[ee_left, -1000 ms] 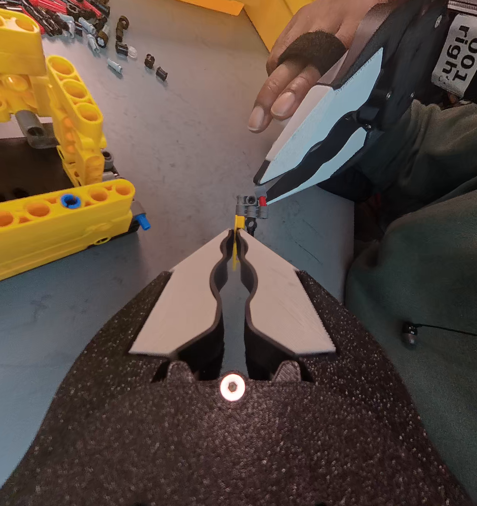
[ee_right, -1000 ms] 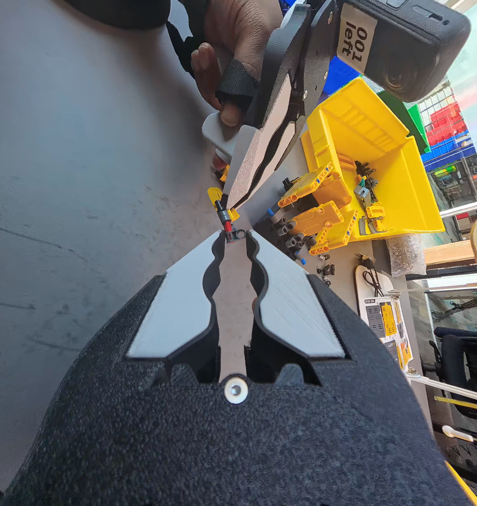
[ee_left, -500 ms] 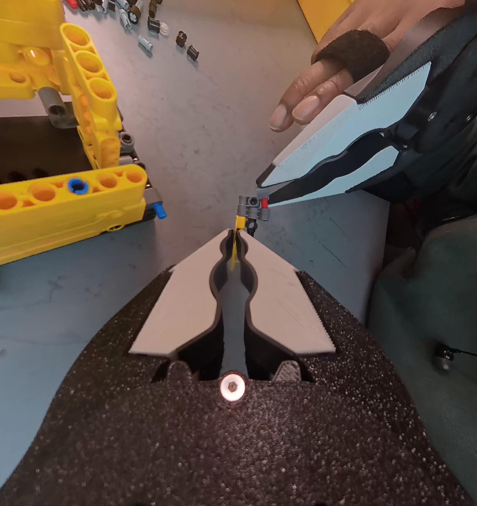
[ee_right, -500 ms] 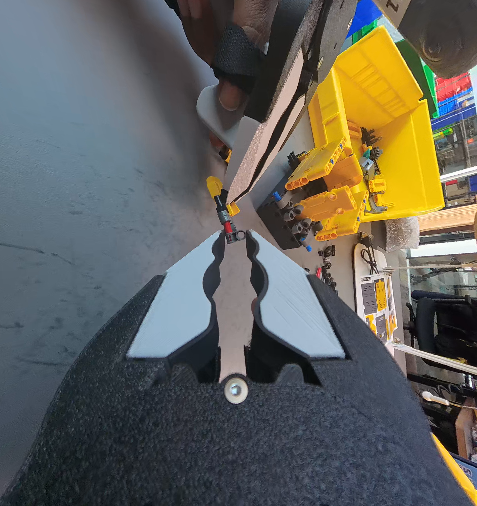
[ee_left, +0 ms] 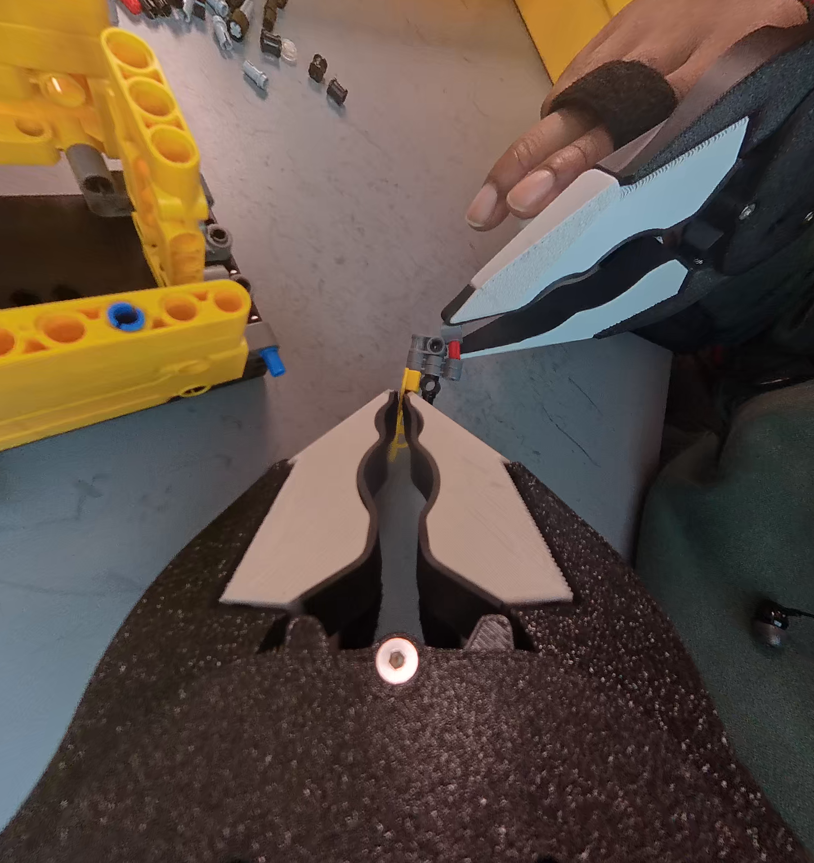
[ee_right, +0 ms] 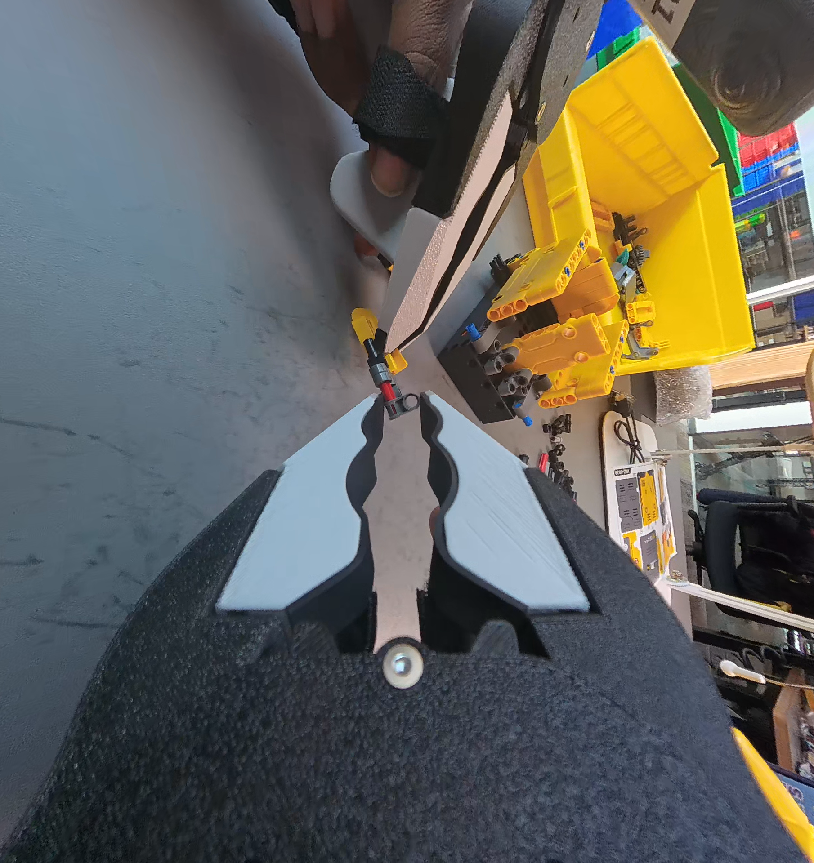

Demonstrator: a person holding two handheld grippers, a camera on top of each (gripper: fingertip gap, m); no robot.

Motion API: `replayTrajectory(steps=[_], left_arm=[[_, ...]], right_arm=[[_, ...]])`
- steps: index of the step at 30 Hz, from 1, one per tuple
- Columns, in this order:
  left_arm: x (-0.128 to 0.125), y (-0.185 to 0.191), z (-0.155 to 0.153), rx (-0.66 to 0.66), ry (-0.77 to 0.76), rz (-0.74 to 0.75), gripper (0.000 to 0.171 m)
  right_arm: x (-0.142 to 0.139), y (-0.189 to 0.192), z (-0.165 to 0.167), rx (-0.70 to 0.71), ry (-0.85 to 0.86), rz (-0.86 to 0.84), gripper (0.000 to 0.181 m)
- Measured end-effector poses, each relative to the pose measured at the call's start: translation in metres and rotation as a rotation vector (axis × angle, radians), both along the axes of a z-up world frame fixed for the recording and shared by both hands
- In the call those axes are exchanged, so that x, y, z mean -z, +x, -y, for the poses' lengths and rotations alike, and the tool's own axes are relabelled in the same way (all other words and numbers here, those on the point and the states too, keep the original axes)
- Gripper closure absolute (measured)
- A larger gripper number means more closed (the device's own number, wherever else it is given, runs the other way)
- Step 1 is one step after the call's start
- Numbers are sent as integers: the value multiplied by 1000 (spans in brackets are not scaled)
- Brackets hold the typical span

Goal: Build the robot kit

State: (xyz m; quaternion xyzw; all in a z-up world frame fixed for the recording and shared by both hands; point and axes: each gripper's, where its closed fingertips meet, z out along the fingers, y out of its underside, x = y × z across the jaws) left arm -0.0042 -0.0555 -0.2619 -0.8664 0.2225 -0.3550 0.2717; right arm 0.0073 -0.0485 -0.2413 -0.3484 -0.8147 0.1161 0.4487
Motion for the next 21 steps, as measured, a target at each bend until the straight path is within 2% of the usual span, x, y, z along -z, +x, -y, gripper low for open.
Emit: replayTrajectory(steps=[5,15,21], left_arm=[[0,3,4,46,26,-6,171],[7,8,8,131,139,-126,171],[5,10,7,129,138,-100,171]], right_arm=[[1,3,2,-28,-50,-13,167],[9,10,6,-62,-78,-15,166],[7,11,6,-63,-81,-38,167]])
